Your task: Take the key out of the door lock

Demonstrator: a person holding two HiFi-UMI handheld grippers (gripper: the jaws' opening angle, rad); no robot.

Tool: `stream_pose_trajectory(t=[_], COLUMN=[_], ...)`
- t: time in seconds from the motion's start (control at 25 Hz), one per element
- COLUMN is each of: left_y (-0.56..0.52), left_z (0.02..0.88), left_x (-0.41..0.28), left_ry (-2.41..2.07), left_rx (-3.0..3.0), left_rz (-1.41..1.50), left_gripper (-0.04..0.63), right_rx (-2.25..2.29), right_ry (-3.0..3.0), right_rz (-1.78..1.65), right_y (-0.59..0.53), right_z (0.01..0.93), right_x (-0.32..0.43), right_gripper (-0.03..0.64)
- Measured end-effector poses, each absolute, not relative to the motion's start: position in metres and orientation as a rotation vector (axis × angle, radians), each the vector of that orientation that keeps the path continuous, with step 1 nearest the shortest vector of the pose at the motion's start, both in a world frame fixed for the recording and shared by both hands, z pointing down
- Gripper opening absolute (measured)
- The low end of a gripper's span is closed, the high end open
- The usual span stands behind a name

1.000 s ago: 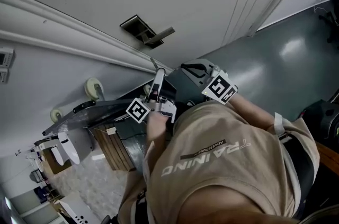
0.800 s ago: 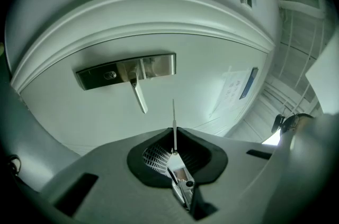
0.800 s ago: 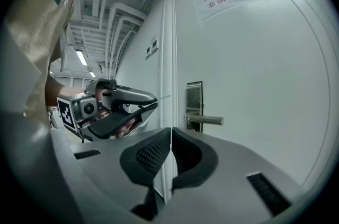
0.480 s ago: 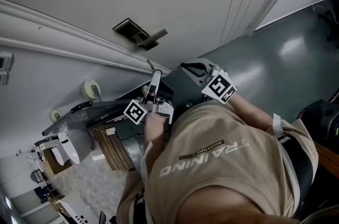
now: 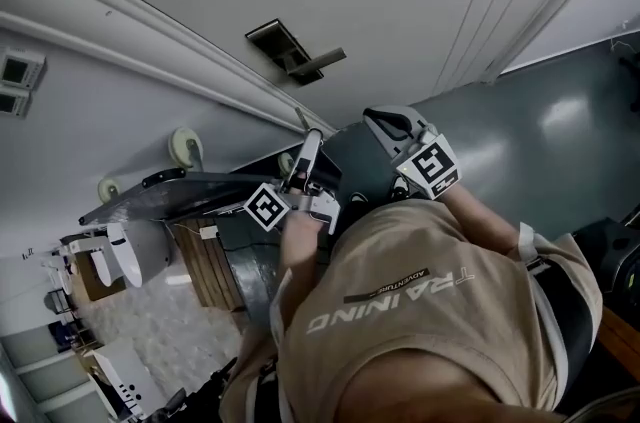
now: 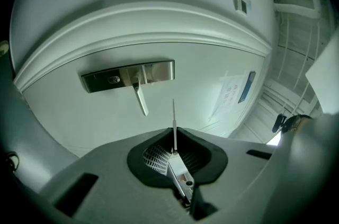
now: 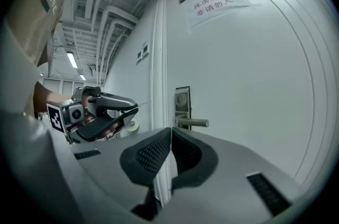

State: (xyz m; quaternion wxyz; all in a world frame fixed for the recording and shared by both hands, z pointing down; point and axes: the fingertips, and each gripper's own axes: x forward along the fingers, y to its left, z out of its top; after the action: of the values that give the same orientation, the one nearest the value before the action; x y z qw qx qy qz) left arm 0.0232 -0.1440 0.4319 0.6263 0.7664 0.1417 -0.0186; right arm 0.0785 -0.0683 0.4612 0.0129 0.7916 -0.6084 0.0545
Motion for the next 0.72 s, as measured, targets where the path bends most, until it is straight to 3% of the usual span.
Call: stream_pose_trajectory(t=[0.72], left_y=[-0.151], left_z=[0.436], left_x=[-0.005], left_ry=[0.352], left_rx=[1.734], left_rz=[0.043], left_gripper=[0.023], right_rx=[2.517], right_ry=[-1.809], right_rz=[0.101], right_y=[-0.08], right_z=[0.442], right_x=[0.051], right_gripper=[0.014])
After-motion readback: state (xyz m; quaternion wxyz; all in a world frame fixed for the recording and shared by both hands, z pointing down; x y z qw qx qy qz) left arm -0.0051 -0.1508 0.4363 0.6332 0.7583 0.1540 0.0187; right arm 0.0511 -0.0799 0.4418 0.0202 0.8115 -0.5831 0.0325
